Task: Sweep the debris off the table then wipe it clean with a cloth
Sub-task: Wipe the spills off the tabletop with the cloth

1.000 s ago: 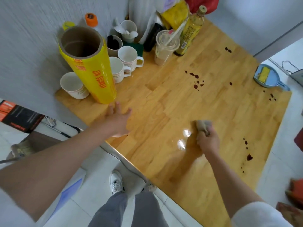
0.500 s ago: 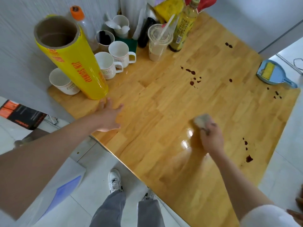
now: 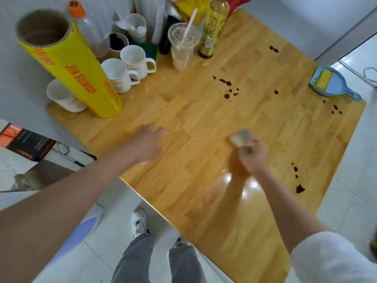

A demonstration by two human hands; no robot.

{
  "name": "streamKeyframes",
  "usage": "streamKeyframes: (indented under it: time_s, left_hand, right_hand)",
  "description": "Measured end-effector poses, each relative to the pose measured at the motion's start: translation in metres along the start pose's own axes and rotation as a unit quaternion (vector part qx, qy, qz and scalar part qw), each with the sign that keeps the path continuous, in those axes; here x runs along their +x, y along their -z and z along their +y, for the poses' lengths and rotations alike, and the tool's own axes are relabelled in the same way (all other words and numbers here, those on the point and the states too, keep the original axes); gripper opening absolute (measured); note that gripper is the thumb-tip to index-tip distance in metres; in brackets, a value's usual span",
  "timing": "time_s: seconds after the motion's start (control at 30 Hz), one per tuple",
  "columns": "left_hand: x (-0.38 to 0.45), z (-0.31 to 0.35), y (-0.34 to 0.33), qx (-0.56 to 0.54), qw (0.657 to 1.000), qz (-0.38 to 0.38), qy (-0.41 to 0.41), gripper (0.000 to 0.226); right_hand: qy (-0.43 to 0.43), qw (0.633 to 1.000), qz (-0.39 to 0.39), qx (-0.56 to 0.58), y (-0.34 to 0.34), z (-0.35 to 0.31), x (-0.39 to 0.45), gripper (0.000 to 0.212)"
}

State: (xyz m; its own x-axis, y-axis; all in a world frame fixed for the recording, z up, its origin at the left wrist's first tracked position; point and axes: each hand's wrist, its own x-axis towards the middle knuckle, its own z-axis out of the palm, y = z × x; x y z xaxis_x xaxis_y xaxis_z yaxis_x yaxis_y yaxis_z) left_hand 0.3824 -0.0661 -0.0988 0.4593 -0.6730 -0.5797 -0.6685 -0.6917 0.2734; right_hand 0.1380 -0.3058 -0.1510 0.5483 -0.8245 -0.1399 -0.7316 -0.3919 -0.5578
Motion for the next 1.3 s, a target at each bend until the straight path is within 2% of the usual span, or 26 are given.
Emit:
streamKeyframes:
  time_s: [0.03,0.07,0.1,0.17,0.23,0.3,0.33,0.37,0.43,0.5,0.57,0.6,0.67,0.73,0.77,0.8,0.83,0.87,0.9,0.93,1.0,1.07,1.1,1.17,1.23,1.3]
  left_hand:
    - [0.000,0.013,-0.004,-0.008,1.000,-0.016,-0.006,0.062]
    - [0.001,0.023,-0.009,-0.015,0.999,-0.031,-0.004,0.065]
    - [0.003,0.031,-0.013,-0.022,0.999,-0.043,0.003,0.069]
    - [0.007,0.037,-0.021,-0.028,0.998,-0.052,0.022,0.076]
    - [0.010,0.038,-0.027,-0.026,0.998,-0.050,0.034,0.078]
    - [0.012,0.040,-0.026,-0.005,0.997,-0.063,0.039,0.079]
    - [0.013,0.040,-0.023,0.005,0.996,-0.079,0.043,0.081]
    - [0.014,0.041,-0.021,0.013,0.994,-0.097,0.047,0.084]
    - [0.017,0.042,-0.016,0.020,0.992,-0.116,0.051,0.088]
    - [0.018,0.043,-0.014,0.024,0.990,-0.126,0.049,0.090]
    - [0.017,0.045,-0.014,0.024,0.990,-0.133,0.049,0.092]
    - [0.017,0.045,-0.014,0.024,0.990,-0.132,0.050,0.092]
    - [0.017,0.045,-0.014,0.021,0.990,-0.133,0.045,0.090]
    - [0.018,0.044,-0.012,0.012,0.990,-0.138,0.040,0.088]
    - [0.019,0.042,-0.010,0.008,0.990,-0.137,0.038,0.086]
    - [0.019,0.040,-0.007,0.002,0.990,-0.135,0.034,0.084]
    - [0.019,0.039,-0.005,-0.007,0.990,-0.136,0.027,0.082]
    - [0.017,0.036,-0.003,-0.020,0.990,-0.138,0.020,0.081]
    - [0.017,0.032,-0.001,-0.041,0.990,-0.137,0.015,0.081]
    - [0.018,0.028,0.000,-0.062,0.989,-0.133,0.014,0.082]
    - [0.018,0.023,0.002,-0.077,0.988,-0.131,0.014,0.082]
    - [0.017,0.024,0.004,-0.074,0.986,-0.147,0.017,0.079]
    - [0.018,0.025,0.003,-0.066,0.986,-0.153,0.018,0.078]
    - [0.021,0.031,-0.001,-0.038,0.986,-0.160,0.020,0.078]
    - [0.022,0.035,-0.005,-0.003,0.986,-0.162,0.027,0.078]
    - [0.022,0.037,-0.008,0.014,0.986,-0.164,0.034,0.078]
  right_hand:
    - [-0.146,0.987,0.059,-0.003,0.014,0.014,0.011,0.016]
    - [-0.228,0.970,0.084,-0.014,0.016,0.022,0.013,0.014]
    - [-0.229,0.969,0.093,-0.024,0.010,0.020,0.008,0.014]
    - [-0.103,0.992,0.070,0.003,-0.019,-0.002,-0.023,0.020]
    - [0.080,0.994,-0.076,0.011,-0.048,-0.030,-0.078,0.025]
    - [0.290,0.921,-0.256,-0.037,-0.056,-0.041,-0.122,0.016]
    - [0.347,0.885,-0.308,-0.044,-0.052,-0.035,-0.125,0.018]
    - [0.343,0.877,-0.335,-0.032,-0.042,-0.024,-0.118,0.022]
    - [0.255,0.928,-0.271,0.020,-0.014,0.004,-0.083,0.021]
    - [0.023,0.995,-0.073,0.061,0.019,0.039,-0.039,0.022]
    - [-0.226,0.969,0.087,0.047,0.035,0.054,-0.022,0.014]
    - [-0.263,0.958,0.114,0.026,0.025,0.048,-0.024,0.015]
    - [-0.165,0.980,0.113,-0.016,-0.013,0.014,-0.047,0.022]
    - [0.032,0.999,-0.015,-0.018,-0.047,-0.035,-0.089,0.028]
    - [0.156,0.978,-0.134,-0.045,-0.058,-0.056,-0.112,0.028]
    - [0.280,0.922,-0.257,-0.077,-0.067,-0.064,-0.130,0.026]
    - [0.368,0.857,-0.347,-0.103,-0.069,-0.065,-0.138,0.026]
    - [0.392,0.824,-0.397,-0.094,-0.068,-0.058,-0.134,0.026]
    - [0.376,0.829,-0.412,-0.046,-0.063,-0.051,-0.122,0.024]
    - [0.317,0.866,-0.386,0.031,-0.054,-0.040,-0.103,0.020]
    - [0.096,0.961,-0.195,0.168,-0.030,-0.019,-0.055,0.013]
    - [-0.163,0.976,0.025,0.143,-0.012,-0.007,-0.024,0.014]
    - [-0.225,0.964,0.093,0.104,-0.015,-0.009,-0.019,0.014]
    - [-0.145,0.980,0.119,0.062,-0.047,-0.037,-0.034,0.013]
    - [0.066,0.996,-0.047,0.040,-0.085,-0.074,-0.082,0.013]
    - [0.267,0.933,-0.239,-0.037,-0.093,-0.091,-0.136,0.015]
